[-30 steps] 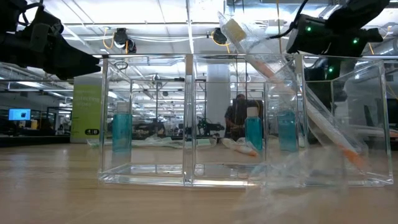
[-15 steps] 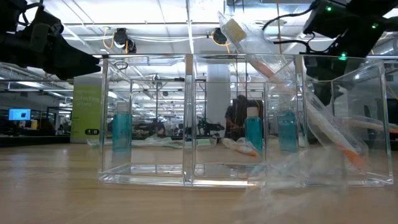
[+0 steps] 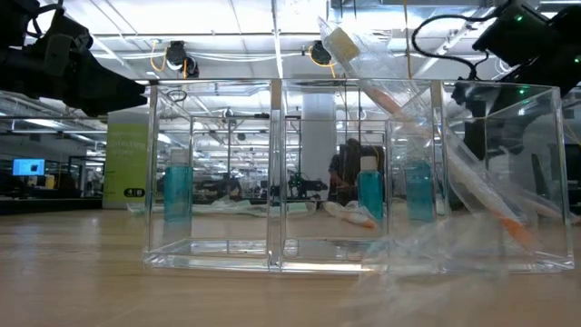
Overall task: Pick & Place toothbrushing station
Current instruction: Put the orange toothbrush into the transparent organizer
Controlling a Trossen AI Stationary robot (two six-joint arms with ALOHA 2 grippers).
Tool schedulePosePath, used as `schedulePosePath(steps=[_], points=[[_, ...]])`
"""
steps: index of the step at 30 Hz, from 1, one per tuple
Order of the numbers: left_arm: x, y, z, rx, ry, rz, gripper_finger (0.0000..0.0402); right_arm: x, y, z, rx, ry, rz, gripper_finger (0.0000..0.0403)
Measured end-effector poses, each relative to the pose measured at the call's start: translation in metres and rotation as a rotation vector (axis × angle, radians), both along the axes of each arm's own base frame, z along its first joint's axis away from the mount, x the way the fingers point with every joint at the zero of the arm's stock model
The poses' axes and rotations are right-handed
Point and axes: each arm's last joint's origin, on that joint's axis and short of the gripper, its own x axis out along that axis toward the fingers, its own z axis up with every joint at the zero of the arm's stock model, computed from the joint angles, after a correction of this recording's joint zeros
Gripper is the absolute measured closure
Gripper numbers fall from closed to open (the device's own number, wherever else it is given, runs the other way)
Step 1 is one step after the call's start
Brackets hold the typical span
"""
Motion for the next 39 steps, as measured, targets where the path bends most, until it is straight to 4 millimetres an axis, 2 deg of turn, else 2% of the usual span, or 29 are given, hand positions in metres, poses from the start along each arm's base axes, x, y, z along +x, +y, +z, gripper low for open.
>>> schedulePosePath(steps=[15,23,26,39], points=[[0.0,0.0,0.0,0.0,0.0,0.0,0.0133,0.008,0.008,0.018,0.011,-0.45,0.315,0.0403],[0.0,0.0,0.0,0.0,0.0,0.0,0.0133,0.001,0.016,0.004,0.025,-0.763,0.518,0.0403],[0.0,0.0,0.0,0.0,0.0,0.001,0.0133,-0.002,0.021,0.017,0.002,-0.919,0.565,0.0403],[0.0,0.0,0.0,0.0,-0.001,0.0,0.0133,-0.004,0.047,0.022,0.031,-0.969,0.775,0.0403]])
